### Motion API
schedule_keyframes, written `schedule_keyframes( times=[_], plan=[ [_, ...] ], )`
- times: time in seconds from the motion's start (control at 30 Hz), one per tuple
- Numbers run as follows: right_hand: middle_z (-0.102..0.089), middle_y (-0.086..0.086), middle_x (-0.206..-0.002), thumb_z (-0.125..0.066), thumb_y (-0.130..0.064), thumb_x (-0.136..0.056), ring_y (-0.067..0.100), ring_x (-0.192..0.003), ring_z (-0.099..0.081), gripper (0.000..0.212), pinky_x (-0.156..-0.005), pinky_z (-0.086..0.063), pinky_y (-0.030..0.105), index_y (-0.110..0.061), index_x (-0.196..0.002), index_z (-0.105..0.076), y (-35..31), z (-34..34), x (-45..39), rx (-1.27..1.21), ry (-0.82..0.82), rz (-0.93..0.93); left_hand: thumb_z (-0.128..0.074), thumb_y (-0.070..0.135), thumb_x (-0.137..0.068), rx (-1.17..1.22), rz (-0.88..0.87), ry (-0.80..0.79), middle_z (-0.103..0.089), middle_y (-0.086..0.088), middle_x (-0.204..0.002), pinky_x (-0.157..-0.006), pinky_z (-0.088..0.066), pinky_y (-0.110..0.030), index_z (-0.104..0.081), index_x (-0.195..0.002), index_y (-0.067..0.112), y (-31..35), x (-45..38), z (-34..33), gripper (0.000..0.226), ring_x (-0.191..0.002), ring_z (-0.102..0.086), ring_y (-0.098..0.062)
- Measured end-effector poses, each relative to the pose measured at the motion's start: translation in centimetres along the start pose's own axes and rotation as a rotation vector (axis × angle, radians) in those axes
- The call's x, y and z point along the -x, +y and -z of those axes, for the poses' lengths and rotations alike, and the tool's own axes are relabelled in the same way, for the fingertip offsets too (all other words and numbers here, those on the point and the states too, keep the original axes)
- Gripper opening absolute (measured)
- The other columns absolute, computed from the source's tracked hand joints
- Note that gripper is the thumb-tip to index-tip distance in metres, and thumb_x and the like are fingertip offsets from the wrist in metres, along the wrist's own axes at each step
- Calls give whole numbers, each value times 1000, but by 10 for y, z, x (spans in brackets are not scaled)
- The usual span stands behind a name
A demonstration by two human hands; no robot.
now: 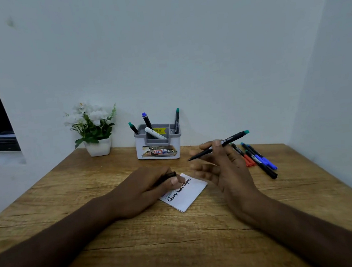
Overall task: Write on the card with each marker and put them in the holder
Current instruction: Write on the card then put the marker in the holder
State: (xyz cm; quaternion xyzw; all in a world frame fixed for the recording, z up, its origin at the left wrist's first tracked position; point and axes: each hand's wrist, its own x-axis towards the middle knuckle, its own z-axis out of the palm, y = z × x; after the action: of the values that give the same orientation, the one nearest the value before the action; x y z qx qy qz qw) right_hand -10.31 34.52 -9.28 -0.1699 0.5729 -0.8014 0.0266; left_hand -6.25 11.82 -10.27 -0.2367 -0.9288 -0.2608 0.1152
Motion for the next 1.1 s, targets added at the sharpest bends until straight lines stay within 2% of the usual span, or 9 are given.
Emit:
schedule_keyframes(
  times=[0.17, 0.23, 0.37, 0.53, 0.63, 0.73, 0.83, 0.9, 1.1],
  plan=[
    [-73, 11, -77, -58, -32, -107, 13, -62, -68, 32, -61, -61, 25, -5, -98, -74, 4, 13, -10, 62, 116, -43, -62, 27, -105, 192, -6, 8, -72, 19, -108, -80, -51, -16, -57, -98, 22, -5, -2, -1, 10, -114, -65, 4],
    [-75, 11, -75, -65, -23, -103, 16, -63, -71, 23, -64, -63, 27, -3, -96, -73, 5, 13, -9, 84, 91, -67, -69, 20, -100, 169, -30, 1, -70, 21, -115, -87, -54, -17, -48, -92, 28, -8, -2, -2, 24, -123, -62, 3],
    [-78, 19, -83, -79, -6, -92, 25, -72, -74, 12, -74, -65, 33, 3, -95, -72, 5, 10, -2, 164, -31, -82, -70, 41, -96, -33, -8, -3, -66, 17, -115, -80, -54, -38, -38, -93, 53, -13, -3, -5, 35, -105, -61, -5],
    [-76, 10, -73, -77, -27, -96, 15, -62, -68, 24, -63, -58, 23, -3, -95, -76, 4, 0, 9, 452, -116, -50, -70, 46, -95, -103, -21, 22, -52, 31, -93, -68, -36, -14, -41, -95, 47, -12, -3, -7, 30, -88, -50, 6],
    [-79, 9, -76, -76, -39, -94, 15, -64, -72, 27, -65, -58, 20, -12, -94, -79, 0, -3, 10, 573, -178, -50, -68, 51, -95, -123, -25, 24, -52, 34, -95, -69, -36, -13, -42, -102, 47, -14, -4, -8, 28, -91, -51, 8],
    [-82, 8, -80, -78, -27, -95, 13, -70, -77, 20, -70, -61, 20, -8, -91, -77, -2, -5, 13, 615, -237, -106, -61, 61, -94, -160, -17, 30, -51, 24, -94, -72, -44, -27, -43, -102, 40, -17, -5, -11, 28, -89, -51, 0],
    [-81, 12, -80, -76, -12, -93, 18, -74, -78, 11, -82, -66, 34, -3, -88, -76, -2, -3, 13, 613, -234, -131, -57, 60, -98, -125, -49, 16, -53, 20, -95, -78, -50, -38, -41, -96, 41, -18, -4, -9, 25, -92, -54, -7],
    [-81, 12, -78, -74, -10, -91, 18, -73, -77, 9, -83, -66, 35, -5, -84, -77, -3, -4, 14, 641, -229, -124, -56, 55, -101, -111, -73, -22, -51, 20, -95, -78, -48, -35, -40, -94, 44, -18, -3, -5, 21, -92, -52, -6],
    [-79, 0, -71, -75, -16, -88, 3, -61, -69, 14, -65, -57, 19, -19, -76, -80, -2, -7, 16, 809, -267, -45, -61, 51, -101, -135, -107, -74, -46, 28, -93, -73, -35, -18, -38, -93, 47, -21, -2, 2, 24, -89, -47, 4]
  ],
)
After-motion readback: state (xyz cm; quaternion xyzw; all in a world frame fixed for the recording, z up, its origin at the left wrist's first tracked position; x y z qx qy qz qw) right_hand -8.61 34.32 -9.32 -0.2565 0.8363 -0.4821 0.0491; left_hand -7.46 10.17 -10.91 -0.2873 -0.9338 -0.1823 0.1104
